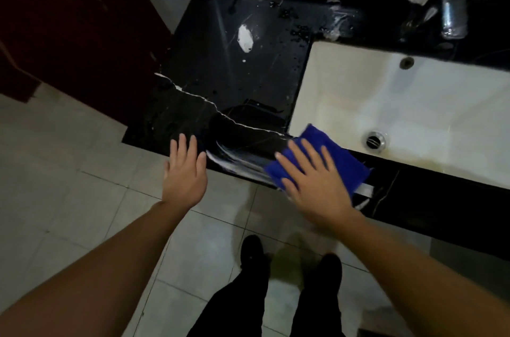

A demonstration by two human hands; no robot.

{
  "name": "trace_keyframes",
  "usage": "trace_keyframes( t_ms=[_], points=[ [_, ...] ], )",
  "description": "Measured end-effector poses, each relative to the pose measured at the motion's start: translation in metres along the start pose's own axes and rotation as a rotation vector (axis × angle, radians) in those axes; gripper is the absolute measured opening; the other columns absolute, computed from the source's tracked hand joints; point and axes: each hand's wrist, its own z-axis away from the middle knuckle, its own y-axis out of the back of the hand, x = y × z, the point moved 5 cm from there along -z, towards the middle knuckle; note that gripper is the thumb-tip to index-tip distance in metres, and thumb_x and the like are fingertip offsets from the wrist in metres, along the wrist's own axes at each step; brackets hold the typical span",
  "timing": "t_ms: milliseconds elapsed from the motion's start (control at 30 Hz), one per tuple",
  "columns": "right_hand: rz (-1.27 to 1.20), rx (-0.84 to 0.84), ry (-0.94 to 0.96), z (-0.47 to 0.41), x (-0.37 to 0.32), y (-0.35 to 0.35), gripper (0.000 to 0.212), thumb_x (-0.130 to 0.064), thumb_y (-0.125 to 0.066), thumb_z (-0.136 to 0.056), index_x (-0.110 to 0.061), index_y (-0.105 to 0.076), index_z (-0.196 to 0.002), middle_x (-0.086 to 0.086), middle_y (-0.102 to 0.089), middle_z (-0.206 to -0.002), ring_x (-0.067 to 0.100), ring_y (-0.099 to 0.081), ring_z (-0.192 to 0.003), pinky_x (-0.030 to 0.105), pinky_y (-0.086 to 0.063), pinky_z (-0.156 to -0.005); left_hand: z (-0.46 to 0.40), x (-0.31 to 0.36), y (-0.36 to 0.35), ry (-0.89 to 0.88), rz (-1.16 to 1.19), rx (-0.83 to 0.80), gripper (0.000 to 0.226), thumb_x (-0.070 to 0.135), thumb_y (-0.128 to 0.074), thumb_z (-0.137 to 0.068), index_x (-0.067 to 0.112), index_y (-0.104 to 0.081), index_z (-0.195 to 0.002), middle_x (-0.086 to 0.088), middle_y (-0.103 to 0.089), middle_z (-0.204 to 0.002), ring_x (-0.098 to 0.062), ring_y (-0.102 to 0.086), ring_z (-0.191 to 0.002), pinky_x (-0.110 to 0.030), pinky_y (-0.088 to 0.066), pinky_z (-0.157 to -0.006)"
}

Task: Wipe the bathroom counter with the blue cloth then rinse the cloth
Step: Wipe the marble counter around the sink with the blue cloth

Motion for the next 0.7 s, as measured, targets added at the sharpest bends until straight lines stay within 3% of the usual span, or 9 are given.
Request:
trace_keyframes(
  t_ms=[67, 133, 233, 333, 400, 500, 600, 700],
  points=[
    [0.06, -0.038, 0.054, 0.048, 0.046, -0.002, 0.058, -0.054, -0.021, -0.104, -0.034, -0.019, -0.158, 0.002, -0.024, -0.167, 0.026, -0.014, -0.155, 0.054, -0.016, -0.124, -0.001, -0.001, -0.004, 0.012, -0.054, -0.037, 0.071, 0.054, -0.004, -0.103, 0.017, -0.014, -0.163, -0.006, 0.006, -0.172, -0.025, 0.016, -0.156, -0.057, -0.005, -0.124],
    [0.136, -0.073, 0.151, 0.099, 0.1, -0.003, 0.056, -0.053, -0.018, -0.105, -0.034, -0.018, -0.157, 0.004, -0.029, -0.165, 0.028, -0.016, -0.154, 0.054, -0.017, -0.122, -0.001, 0.001, -0.008, 0.016, -0.041, -0.037, 0.073, 0.056, -0.019, -0.106, 0.013, -0.005, -0.163, -0.009, 0.01, -0.171, -0.026, 0.017, -0.156, -0.053, -0.002, -0.125],
    [0.271, -0.105, 0.281, 0.155, 0.176, 0.003, 0.056, -0.05, -0.018, -0.107, -0.034, -0.018, -0.159, 0.008, -0.035, -0.161, 0.031, -0.019, -0.154, 0.052, -0.012, -0.125, -0.004, 0.005, -0.012, -0.021, -0.059, -0.009, 0.083, 0.055, -0.034, -0.104, 0.004, -0.001, -0.161, -0.015, 0.012, -0.169, -0.031, 0.02, -0.154, -0.049, 0.004, -0.127],
    [0.37, -0.14, 0.367, 0.17, 0.206, 0.004, 0.057, -0.05, -0.018, -0.107, -0.032, -0.015, -0.161, 0.011, -0.036, -0.16, 0.032, -0.014, -0.155, 0.053, -0.008, -0.125, -0.007, -0.001, -0.014, -0.014, -0.056, -0.063, 0.092, 0.059, -0.035, -0.099, 0.002, 0.004, -0.16, -0.014, 0.019, -0.168, -0.029, 0.027, -0.152, -0.05, 0.003, -0.127],
    [0.37, -0.119, 0.4, 0.164, 0.201, 0.002, 0.057, -0.048, -0.015, -0.107, -0.03, -0.013, -0.161, 0.015, -0.038, -0.158, 0.033, -0.013, -0.153, 0.056, -0.011, -0.122, -0.009, -0.005, -0.016, -0.016, -0.036, -0.077, 0.098, 0.068, -0.032, -0.097, 0.005, 0.009, -0.16, -0.01, 0.025, -0.167, -0.024, 0.033, -0.149, -0.051, 0.0, -0.127],
    [0.326, -0.108, 0.48, 0.136, 0.165, 0.002, 0.058, -0.047, -0.019, -0.107, -0.028, -0.012, -0.162, 0.017, -0.038, -0.157, 0.035, -0.012, -0.153, 0.059, -0.015, -0.12, -0.011, -0.004, -0.019, -0.027, 0.017, -0.074, 0.11, 0.083, -0.023, -0.088, 0.005, 0.011, -0.159, -0.011, 0.027, -0.166, -0.022, 0.036, -0.146, -0.05, 0.008, -0.126],
    [0.256, -0.107, 0.607, 0.074, 0.092, 0.001, 0.063, -0.046, -0.033, -0.102, -0.026, -0.019, -0.16, 0.012, -0.026, -0.162, 0.034, -0.013, -0.153, 0.058, -0.014, -0.121, -0.009, -0.002, -0.017, -0.03, 0.084, -0.122, 0.105, 0.08, -0.018, -0.09, 0.009, 0.016, -0.159, -0.006, 0.033, -0.164, -0.022, 0.041, -0.144, -0.046, 0.015, -0.122],
    [0.214, -0.117, 0.636, -0.002, 0.003, -0.001, 0.062, -0.044, -0.033, -0.103, -0.024, -0.022, -0.16, 0.01, -0.018, -0.166, 0.034, -0.013, -0.155, 0.057, -0.013, -0.124, -0.007, -0.001, -0.009, -0.051, 0.221, -0.133, 0.09, 0.069, -0.021, -0.099, 0.012, 0.01, -0.161, -0.002, 0.029, -0.166, -0.017, 0.038, -0.146, -0.041, 0.015, -0.122]
  ],
)
